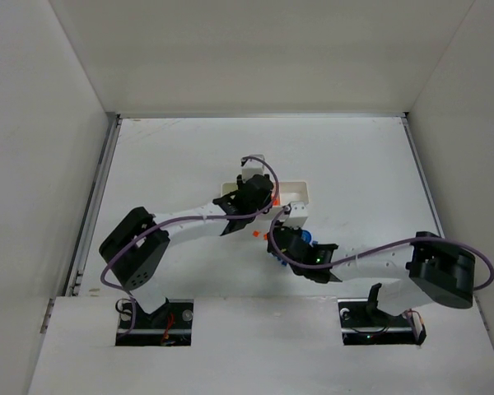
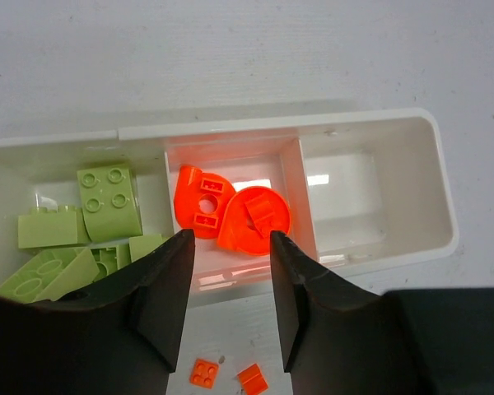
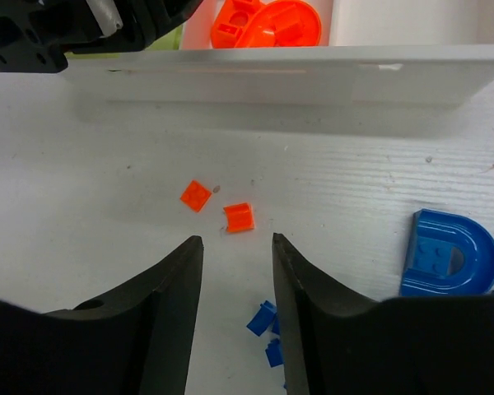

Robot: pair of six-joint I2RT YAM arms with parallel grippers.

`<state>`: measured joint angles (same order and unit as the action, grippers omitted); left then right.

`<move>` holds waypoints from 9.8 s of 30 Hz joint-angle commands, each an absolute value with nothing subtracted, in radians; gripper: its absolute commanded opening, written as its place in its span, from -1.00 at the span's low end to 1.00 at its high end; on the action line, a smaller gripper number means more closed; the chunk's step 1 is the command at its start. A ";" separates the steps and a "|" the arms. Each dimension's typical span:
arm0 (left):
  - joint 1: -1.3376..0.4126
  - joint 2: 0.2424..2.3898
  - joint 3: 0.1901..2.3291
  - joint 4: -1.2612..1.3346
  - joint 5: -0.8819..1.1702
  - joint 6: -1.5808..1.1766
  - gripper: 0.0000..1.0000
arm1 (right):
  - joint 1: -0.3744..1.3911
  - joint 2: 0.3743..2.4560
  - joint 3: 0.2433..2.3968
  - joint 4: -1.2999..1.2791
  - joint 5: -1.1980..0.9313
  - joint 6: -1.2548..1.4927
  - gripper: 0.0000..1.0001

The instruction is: Sort the legos into containers by color

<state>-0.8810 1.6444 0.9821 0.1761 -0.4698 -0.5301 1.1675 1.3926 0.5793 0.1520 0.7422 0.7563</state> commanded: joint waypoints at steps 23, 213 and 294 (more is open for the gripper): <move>-1.013 1.089 0.436 0.193 -0.590 -0.718 -0.25 | 1.141 1.715 0.726 0.250 0.742 0.733 -0.32; -1.364 1.422 0.565 0.253 -0.695 -0.773 0.02 | 0.927 1.419 0.643 -0.044 0.706 0.718 -0.57; -1.067 1.545 0.955 0.288 -0.460 -0.600 -0.78 | 1.094 1.057 0.449 -0.189 0.723 0.919 -0.25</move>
<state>-1.1172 1.5269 0.8776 0.2726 -0.5159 -0.6296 1.0878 1.0859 0.4500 -0.1368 0.6724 0.8642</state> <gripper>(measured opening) 0.114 0.373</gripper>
